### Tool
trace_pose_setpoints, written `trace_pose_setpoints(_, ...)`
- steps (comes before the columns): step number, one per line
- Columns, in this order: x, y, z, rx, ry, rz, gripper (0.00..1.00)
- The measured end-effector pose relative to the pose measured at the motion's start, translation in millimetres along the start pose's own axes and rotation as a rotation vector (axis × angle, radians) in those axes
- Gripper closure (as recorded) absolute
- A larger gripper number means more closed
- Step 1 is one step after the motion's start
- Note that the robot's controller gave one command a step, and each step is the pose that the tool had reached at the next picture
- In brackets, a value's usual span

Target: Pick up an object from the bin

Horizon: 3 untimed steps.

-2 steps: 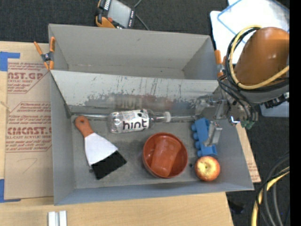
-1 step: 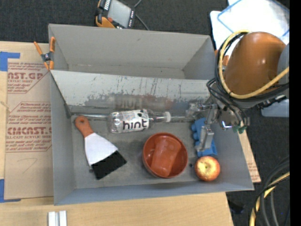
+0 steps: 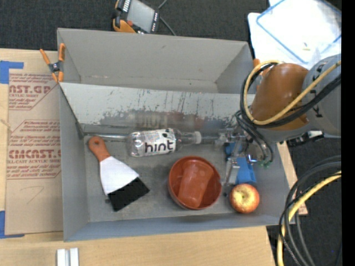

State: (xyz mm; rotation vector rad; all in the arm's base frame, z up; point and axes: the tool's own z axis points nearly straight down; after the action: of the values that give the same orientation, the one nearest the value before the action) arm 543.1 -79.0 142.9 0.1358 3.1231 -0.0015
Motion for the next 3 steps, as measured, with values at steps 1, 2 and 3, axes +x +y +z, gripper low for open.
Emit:
trace_pose_setpoints(1,-1.8,9.7,-94.4,0.001,-0.005,-0.048,0.00)
trace_pose_setpoints(2,31.8,24.6,-8.8,-0.001,0.004,-0.012,0.00)
trace_pose_setpoints(3,16.4,20.5,-96.7,0.000,-0.006,-0.025,0.00)
